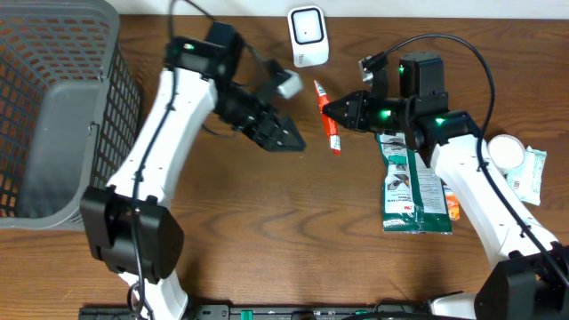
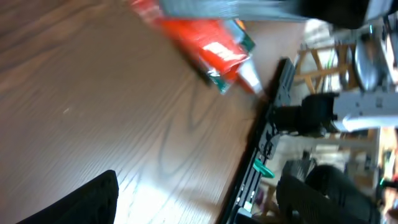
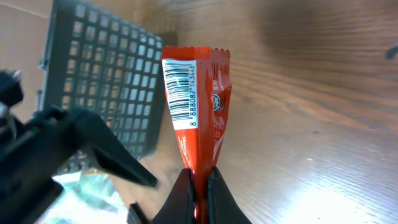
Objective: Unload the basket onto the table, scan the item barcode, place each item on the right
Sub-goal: 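Lift the red stick and pass it to the left gripper, then release the right gripper and raise the stick with the left gripper, then hold the red stick's barcode in front of the white scanner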
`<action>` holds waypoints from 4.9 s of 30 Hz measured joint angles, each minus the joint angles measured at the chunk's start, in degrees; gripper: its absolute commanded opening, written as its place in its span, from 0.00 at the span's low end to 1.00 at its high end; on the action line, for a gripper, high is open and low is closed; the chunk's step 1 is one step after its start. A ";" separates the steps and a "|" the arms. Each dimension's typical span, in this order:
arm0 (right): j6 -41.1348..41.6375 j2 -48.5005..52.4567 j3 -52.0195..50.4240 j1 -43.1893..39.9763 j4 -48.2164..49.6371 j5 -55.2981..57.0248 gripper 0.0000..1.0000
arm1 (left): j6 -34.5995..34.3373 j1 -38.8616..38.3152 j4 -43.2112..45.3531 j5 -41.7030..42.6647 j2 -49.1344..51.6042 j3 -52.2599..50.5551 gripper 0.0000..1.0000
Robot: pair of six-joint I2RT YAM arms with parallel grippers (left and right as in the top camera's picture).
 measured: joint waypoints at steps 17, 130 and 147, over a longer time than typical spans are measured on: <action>12.61 0.00 0.00 4.07 3.48 11.58 0.01 | -16.15 -6.05 20.22 -5.09 0.00 -0.02 0.72; -12.68 -0.22 -0.15 -1.36 -27.96 33.24 0.99 | 27.30 -17.11 56.35 -80.46 0.00 -0.02 0.07; -12.68 -0.22 -0.17 -1.36 -27.98 33.22 0.99 | 49.40 -12.48 79.03 -86.77 10.25 -0.02 0.07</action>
